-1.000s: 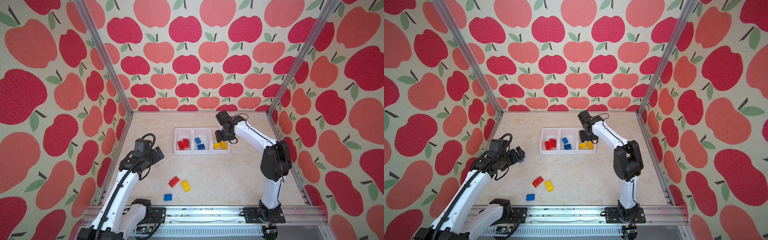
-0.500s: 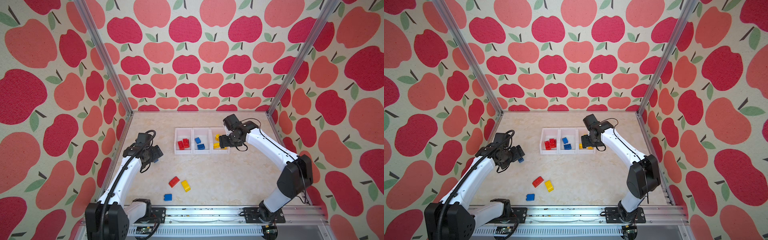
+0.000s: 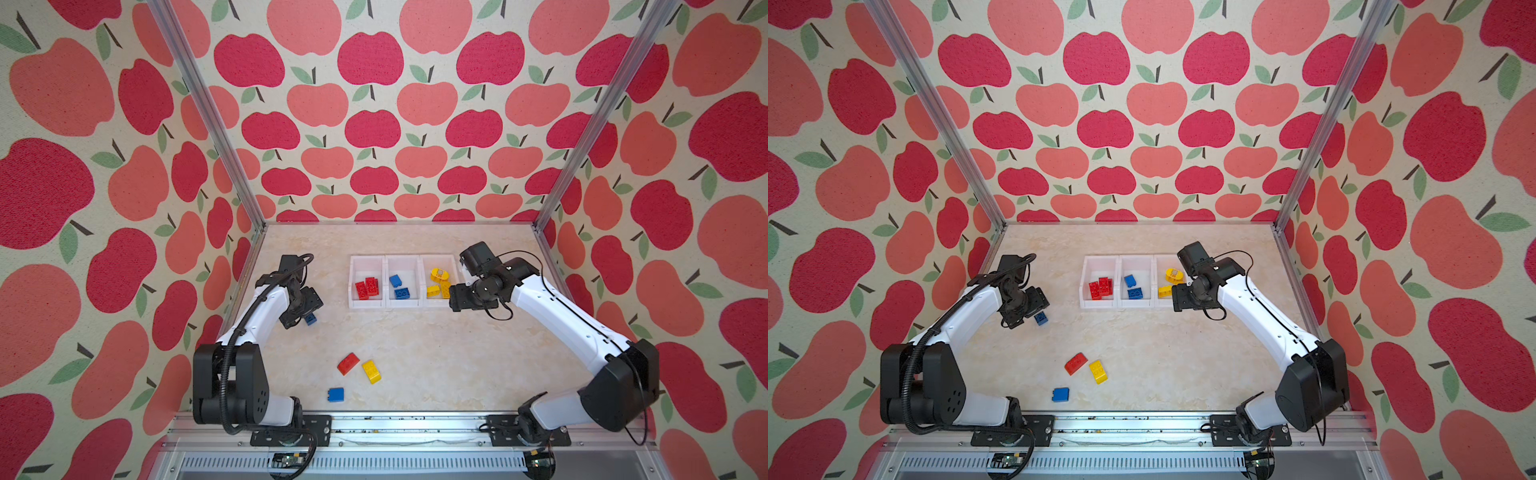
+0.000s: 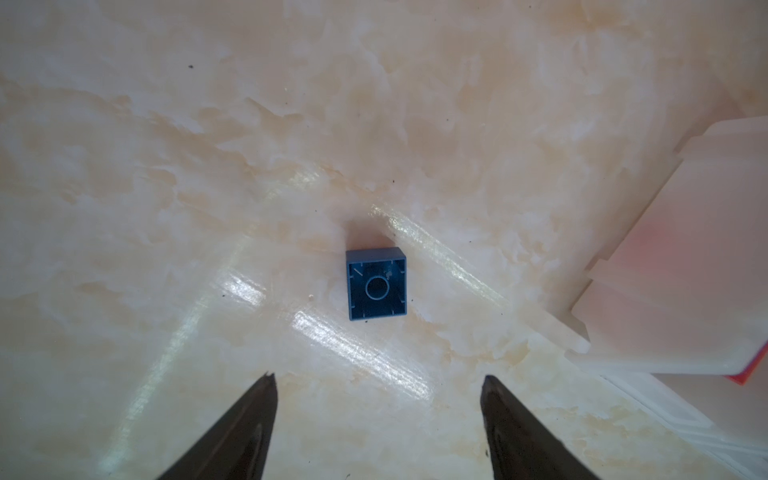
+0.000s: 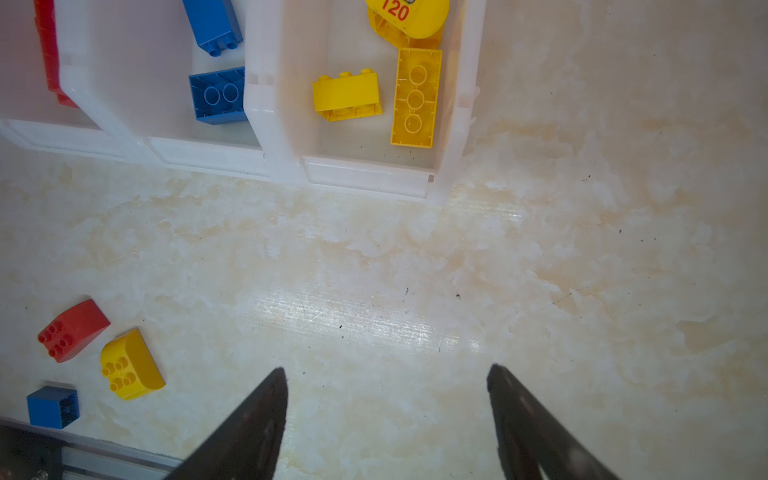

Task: Sort the legos into containers by color
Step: 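Raise the right gripper while the left gripper moves toward the small blue brick, then lower the left gripper onto the small blue brick and close on it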

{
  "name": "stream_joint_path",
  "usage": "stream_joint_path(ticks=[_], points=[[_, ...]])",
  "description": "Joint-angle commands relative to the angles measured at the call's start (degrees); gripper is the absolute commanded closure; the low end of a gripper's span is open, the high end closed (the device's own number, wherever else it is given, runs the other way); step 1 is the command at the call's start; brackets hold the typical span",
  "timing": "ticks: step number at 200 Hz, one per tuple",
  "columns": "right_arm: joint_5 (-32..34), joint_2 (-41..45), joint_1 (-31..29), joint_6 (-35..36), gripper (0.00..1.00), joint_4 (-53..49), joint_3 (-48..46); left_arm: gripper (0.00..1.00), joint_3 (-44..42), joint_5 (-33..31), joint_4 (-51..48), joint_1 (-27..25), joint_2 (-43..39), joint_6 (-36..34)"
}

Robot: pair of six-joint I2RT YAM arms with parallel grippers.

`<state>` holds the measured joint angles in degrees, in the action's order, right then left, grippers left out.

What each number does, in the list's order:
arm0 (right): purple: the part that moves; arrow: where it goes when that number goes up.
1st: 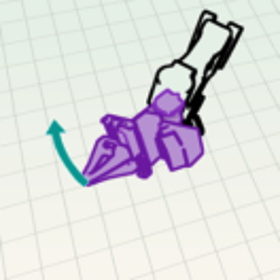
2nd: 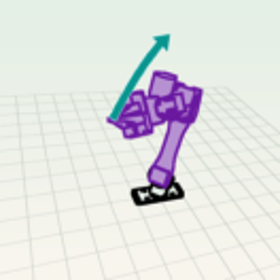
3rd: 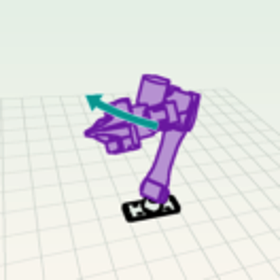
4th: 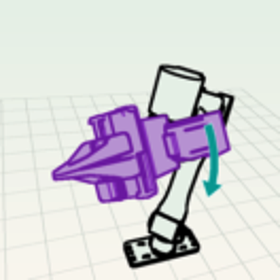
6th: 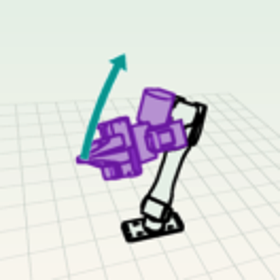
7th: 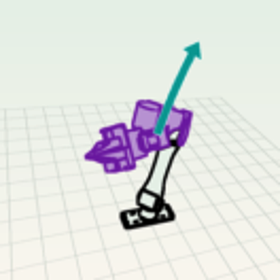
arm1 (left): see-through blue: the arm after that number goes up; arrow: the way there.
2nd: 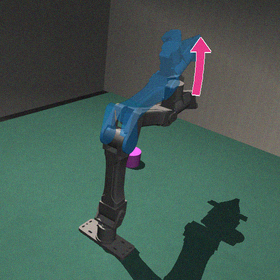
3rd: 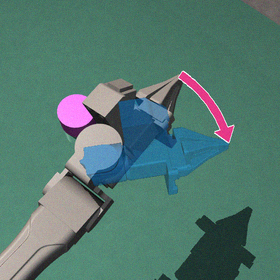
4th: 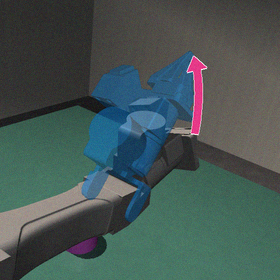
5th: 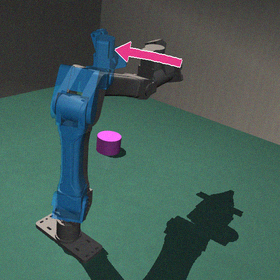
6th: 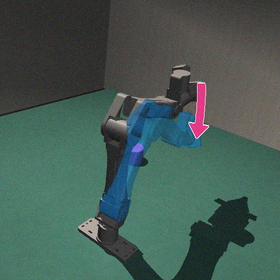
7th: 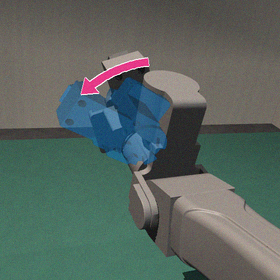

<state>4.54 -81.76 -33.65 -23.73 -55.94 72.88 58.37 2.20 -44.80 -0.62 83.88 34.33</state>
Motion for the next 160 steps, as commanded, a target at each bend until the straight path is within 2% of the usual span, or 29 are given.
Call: stream_joint_path(ticks=[1, 75, 160], points=[[-0.07, 2.93, 0.31, -1.93, 0.22, -1.54, -2.16, 0.25, 2.11, 1.08, 0.51, 0.7, 2.96, -2.65], [-0.05, 4.78, 1.2, -2.12, 0.22, -1.9, -3.24, 0.32, 3.94, 1.85, 3.27, 0.8, 10.25, -4.0], [-0.56, 4.07, 2.17, -1.16, 0.22, -2.24, -2.48, 0.4, 2.2, 1.14, 5.05, 0.8, 12.55, -2.95]])
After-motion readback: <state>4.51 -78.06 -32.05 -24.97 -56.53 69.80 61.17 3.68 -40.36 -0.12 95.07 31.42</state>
